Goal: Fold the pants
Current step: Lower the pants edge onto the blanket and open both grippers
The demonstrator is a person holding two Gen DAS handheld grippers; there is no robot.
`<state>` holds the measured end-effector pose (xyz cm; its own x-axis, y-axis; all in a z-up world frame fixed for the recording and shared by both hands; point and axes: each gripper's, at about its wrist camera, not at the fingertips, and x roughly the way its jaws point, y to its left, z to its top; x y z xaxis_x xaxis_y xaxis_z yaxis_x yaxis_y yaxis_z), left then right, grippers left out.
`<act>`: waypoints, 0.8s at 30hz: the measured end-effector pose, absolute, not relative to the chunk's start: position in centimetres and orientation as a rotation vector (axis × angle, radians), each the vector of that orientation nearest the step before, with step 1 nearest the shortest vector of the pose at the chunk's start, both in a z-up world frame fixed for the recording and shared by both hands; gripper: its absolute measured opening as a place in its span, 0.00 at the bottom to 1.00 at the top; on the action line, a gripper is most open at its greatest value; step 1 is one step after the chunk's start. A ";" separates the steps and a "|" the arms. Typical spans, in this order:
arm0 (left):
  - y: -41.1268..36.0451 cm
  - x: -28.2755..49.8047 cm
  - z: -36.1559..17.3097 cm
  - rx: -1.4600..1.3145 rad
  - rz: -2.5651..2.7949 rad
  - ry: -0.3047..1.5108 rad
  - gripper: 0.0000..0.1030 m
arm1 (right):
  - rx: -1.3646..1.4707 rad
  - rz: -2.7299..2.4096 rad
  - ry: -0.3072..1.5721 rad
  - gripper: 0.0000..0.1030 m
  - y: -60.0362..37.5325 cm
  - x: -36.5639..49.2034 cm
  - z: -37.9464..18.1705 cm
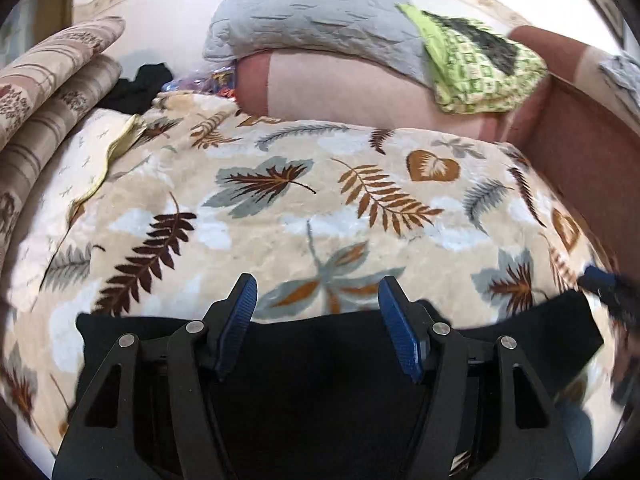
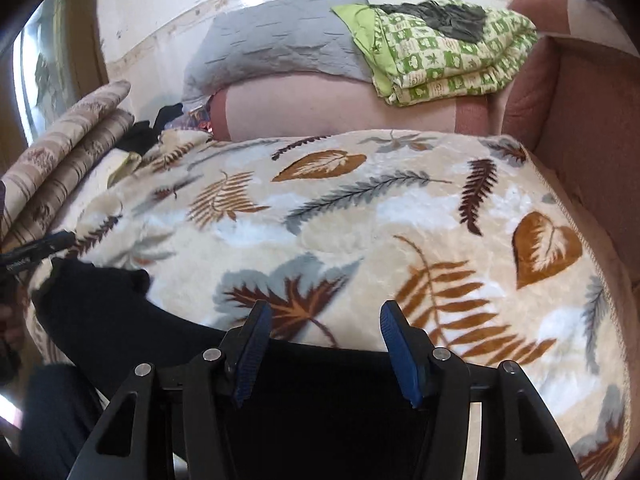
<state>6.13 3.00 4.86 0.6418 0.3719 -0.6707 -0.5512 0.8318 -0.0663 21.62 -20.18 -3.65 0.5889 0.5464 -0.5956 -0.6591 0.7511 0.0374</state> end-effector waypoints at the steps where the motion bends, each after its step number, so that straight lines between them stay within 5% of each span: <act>1: 2.1 6.9 4.7 -0.278 0.568 0.717 0.62 | -0.177 0.718 0.641 0.53 -20.0 21.2 -3.7; 15: -3.8 7.2 3.3 -0.269 0.547 0.774 0.62 | -0.011 0.699 0.691 0.53 -25.4 17.0 -4.6; 24: -4.1 6.2 2.1 -0.319 0.482 0.792 0.62 | 0.535 0.748 0.831 0.53 -34.3 17.8 -9.8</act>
